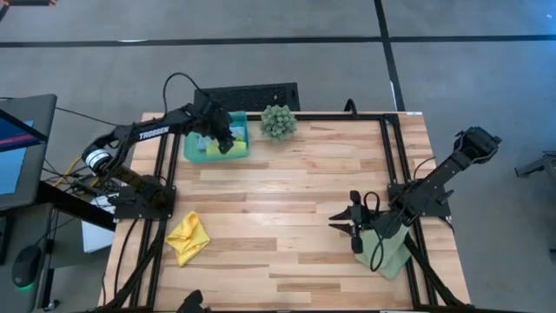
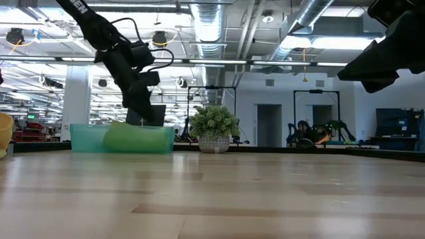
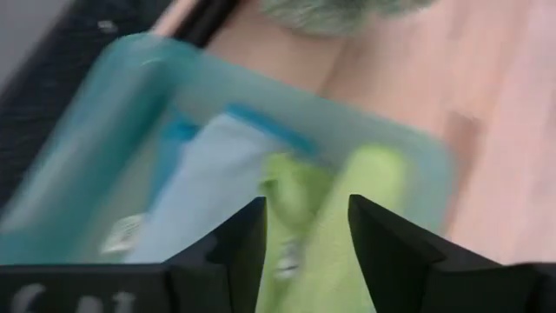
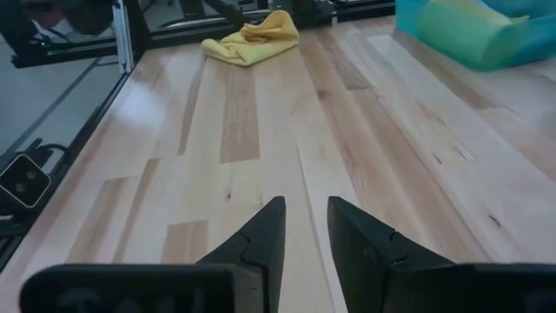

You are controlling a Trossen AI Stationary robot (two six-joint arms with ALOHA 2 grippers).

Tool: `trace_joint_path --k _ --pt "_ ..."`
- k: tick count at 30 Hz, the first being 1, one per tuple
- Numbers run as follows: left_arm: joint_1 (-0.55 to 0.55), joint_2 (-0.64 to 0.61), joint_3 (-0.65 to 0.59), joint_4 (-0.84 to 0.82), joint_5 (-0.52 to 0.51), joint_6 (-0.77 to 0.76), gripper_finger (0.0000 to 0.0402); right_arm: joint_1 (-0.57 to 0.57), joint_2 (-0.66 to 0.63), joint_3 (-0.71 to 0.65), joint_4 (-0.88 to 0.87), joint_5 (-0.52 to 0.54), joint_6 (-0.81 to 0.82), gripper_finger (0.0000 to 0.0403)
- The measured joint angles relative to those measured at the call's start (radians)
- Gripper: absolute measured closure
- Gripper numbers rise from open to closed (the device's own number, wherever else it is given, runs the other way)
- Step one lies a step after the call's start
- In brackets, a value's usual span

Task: Fold microfiber towels
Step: Put the folded light green microfiber cloth into the blue bin

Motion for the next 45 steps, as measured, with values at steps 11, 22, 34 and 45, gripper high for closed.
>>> trace_joint_path --k 11,22,34,45 --pt "-0.071 0.001 -0.159 0.263 0.0 -0.032 0.0308 0.0 0.0 0.0 -0.008 -0.001 0.0 0.0291" --pt "-0.076 0.001 -0.211 0.344 0.0 0.034 0.0297 0.0 0.0 0.0 -0.008 -0.001 0.019 0.0291" --pt "-0.087 0.001 -0.211 0.276 -0.03 0.128 0.0325 0.0 0.0 0.0 -0.008 -0.025 0.021 0.0291" --pt "-0.168 -0.083 -0.21 0.192 -0.203 0.053 0.0399 0.0 0.0 0.0 -0.008 -0.027 0.026 0.0291"
